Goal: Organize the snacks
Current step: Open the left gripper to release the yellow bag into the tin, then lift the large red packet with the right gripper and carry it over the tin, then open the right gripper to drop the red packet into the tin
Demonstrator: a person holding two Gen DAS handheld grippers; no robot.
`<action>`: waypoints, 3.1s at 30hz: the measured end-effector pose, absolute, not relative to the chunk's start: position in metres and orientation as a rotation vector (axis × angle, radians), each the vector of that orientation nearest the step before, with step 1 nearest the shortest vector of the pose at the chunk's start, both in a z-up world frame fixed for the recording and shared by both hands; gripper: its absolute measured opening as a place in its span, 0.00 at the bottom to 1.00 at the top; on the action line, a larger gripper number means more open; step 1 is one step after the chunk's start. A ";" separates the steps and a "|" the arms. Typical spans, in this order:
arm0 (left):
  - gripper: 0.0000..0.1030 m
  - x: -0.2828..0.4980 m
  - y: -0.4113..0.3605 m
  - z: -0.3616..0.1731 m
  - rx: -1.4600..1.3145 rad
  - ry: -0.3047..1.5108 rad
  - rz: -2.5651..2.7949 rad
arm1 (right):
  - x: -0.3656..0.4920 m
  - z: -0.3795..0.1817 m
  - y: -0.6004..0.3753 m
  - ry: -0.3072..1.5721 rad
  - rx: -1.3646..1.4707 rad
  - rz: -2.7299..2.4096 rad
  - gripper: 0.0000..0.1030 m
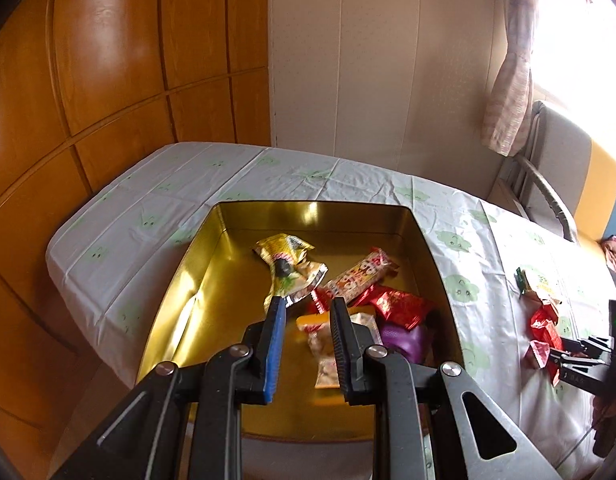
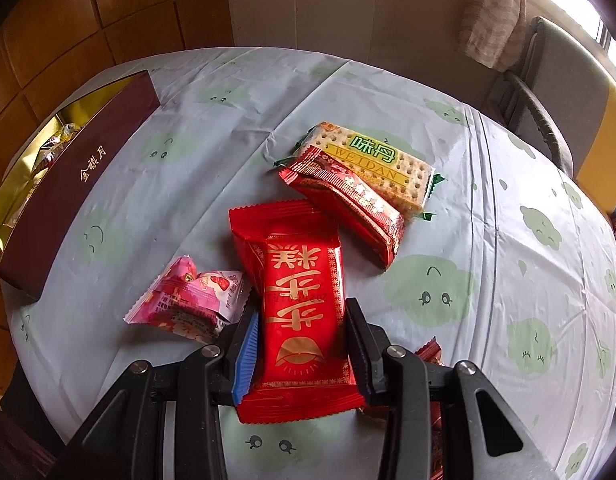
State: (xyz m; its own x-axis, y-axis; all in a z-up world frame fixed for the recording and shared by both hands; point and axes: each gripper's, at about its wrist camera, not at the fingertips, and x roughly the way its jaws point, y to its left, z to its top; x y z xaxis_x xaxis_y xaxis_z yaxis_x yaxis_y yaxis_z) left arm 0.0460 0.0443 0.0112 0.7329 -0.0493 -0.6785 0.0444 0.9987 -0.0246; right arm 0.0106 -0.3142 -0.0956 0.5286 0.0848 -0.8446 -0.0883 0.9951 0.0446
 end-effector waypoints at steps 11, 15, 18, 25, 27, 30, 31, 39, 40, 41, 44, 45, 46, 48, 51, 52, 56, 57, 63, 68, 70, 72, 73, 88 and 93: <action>0.23 0.031 0.068 0.004 -0.046 0.765 -0.002 | 0.008 -0.095 -0.311 0.999 -0.005 0.076 0.39; 0.23 0.027 0.076 0.003 -0.068 0.763 0.020 | 0.006 -0.095 -0.311 0.995 0.002 0.059 0.39; 0.23 0.026 0.082 0.003 -0.084 0.761 0.037 | 0.006 -0.094 -0.309 0.995 0.001 0.038 0.39; 0.23 0.022 0.092 0.002 -0.096 0.758 0.061 | 0.008 -0.093 -0.307 1.000 0.002 0.000 0.38; 0.23 0.021 0.094 0.002 -0.100 0.755 0.066 | 0.008 -0.091 -0.306 0.999 0.002 -0.017 0.38; 0.23 0.019 0.099 0.001 -0.103 0.756 0.078 | 0.007 -0.084 -0.309 0.982 0.028 -0.036 0.38; 0.23 0.019 0.101 0.000 -0.105 0.757 0.081 | 0.007 -0.080 -0.310 0.973 0.036 -0.040 0.38; 0.23 0.017 0.108 -0.005 -0.117 0.765 0.095 | 0.001 -0.057 -0.313 0.932 0.059 -0.043 0.38; 0.23 0.017 0.108 -0.005 -0.119 0.765 0.093 | 0.000 -0.055 -0.313 0.930 0.063 -0.040 0.38; 0.23 0.017 0.108 -0.005 -0.119 0.764 0.092 | -0.001 -0.054 -0.311 0.931 0.064 -0.036 0.38; 0.23 0.017 0.107 -0.005 -0.118 0.764 0.086 | -0.004 -0.053 -0.304 0.939 0.058 -0.007 0.38; 0.23 0.017 0.106 -0.005 -0.117 0.764 0.084 | -0.005 -0.052 -0.302 0.942 0.060 0.000 0.38; 0.23 0.017 0.106 -0.005 -0.116 0.765 0.083 | -0.006 -0.050 -0.301 0.939 0.071 0.009 0.38; 0.23 0.016 0.105 -0.006 -0.117 0.767 0.080 | -0.008 -0.044 -0.296 0.920 0.094 0.038 0.38; 0.23 0.017 0.105 -0.006 -0.117 0.768 0.080 | -0.010 -0.035 -0.282 0.901 0.089 0.094 0.38; 0.23 0.017 0.105 -0.007 -0.117 0.768 0.079 | -0.009 -0.033 -0.275 0.900 0.077 0.108 0.38; 0.23 0.017 0.105 -0.009 -0.121 0.771 0.078 | -0.005 -0.022 -0.242 0.890 0.052 0.193 0.38; 0.23 0.017 0.106 -0.009 -0.122 0.771 0.079 | -0.004 -0.018 -0.231 0.881 0.039 0.218 0.38; 0.23 0.018 0.113 -0.010 -0.134 0.770 0.102 | 0.009 0.011 -0.154 0.835 -0.025 0.393 0.38; 0.23 0.018 0.119 -0.012 -0.140 0.773 0.118 | 0.029 0.014 -0.088 0.859 -0.093 0.499 0.39; 0.23 0.018 0.120 -0.012 -0.140 0.773 0.121 | 0.039 0.006 -0.068 0.889 -0.103 0.544 0.39; 0.23 0.018 0.122 -0.014 -0.142 0.776 0.123 | 0.046 -0.007 -0.055 0.939 -0.113 0.558 0.41; 0.23 0.018 0.123 -0.014 -0.140 0.776 0.125 | 0.050 -0.015 -0.050 0.964 -0.126 0.554 0.42; 0.23 0.020 0.122 -0.021 -0.134 0.794 0.118 | 0.033 -0.027 -0.051 0.953 -0.143 0.538 0.43; 0.23 0.018 0.119 -0.018 -0.122 0.787 0.114 | 0.026 -0.017 -0.060 0.913 -0.128 0.510 0.43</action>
